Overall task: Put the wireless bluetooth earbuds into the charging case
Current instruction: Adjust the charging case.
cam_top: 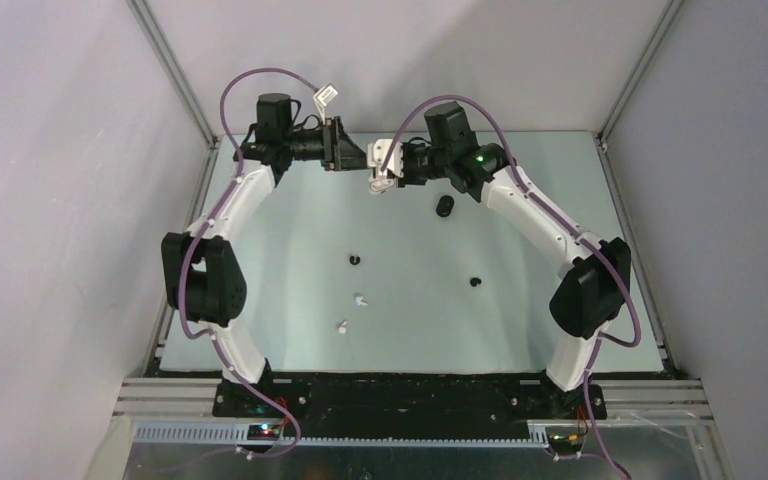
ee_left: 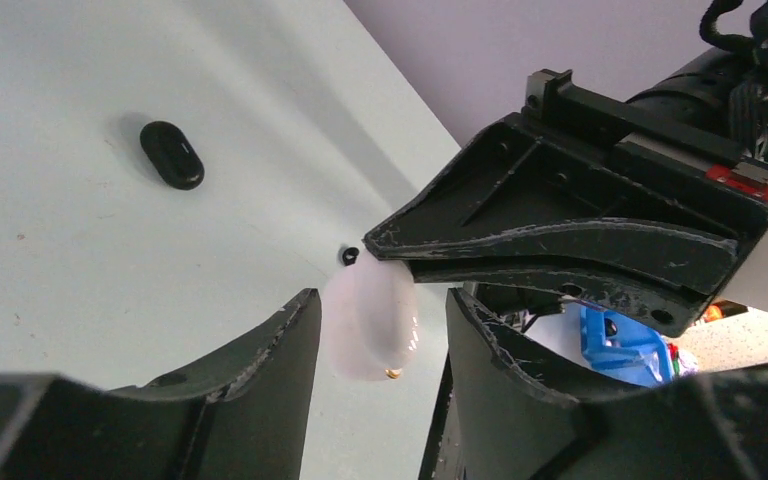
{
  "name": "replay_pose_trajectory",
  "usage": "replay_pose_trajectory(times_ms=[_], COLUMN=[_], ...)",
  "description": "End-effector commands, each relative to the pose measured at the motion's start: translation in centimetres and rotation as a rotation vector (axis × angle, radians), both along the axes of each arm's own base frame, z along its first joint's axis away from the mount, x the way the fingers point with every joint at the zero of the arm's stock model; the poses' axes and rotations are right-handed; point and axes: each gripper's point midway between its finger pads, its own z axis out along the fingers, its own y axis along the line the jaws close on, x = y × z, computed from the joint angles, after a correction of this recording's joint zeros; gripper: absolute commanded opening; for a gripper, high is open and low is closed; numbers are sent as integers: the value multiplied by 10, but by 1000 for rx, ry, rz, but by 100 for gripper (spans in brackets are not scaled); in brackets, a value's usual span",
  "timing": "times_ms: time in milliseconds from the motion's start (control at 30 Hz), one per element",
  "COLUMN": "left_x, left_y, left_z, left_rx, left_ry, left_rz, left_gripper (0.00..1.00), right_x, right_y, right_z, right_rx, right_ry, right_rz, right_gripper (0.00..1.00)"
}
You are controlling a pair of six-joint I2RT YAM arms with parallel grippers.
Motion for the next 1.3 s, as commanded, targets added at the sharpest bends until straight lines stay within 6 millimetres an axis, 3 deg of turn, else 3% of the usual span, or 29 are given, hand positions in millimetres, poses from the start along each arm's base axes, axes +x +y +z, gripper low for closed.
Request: replay_pose_trajectory(times_ms=[0,333,667,800,967,1167,1267], left_x=[-7,0,-2,-2,-2,-4,-6], left_y=[-6,-6,-8,-9,-9,-10,-12], left_z=[23,17,16,17,16,18,18], left_rx=[-36,-16,-18,-20,-20,-25,-30], left_ry=[-26,-22,-22,-23,-17,-22,-27], left_rz=[-47,-16,-29,-33,-34,-46,-64], left_gripper=[54,53,37,44,43,33,21], right_x=[4,9,10,11,11,11,12], right_y=[2,7,11,12,12,13,13], right_z=[27,37,36,37,37,37,37], right_rx=[27,57,54,60,60,63,65], right_ry=[-69,-68,-67,-69,-68,-70,-69], right_rz=[-16,-28,-38,-48,-51,-56,-59], right_gripper=[0,0,0,0,0,0,0])
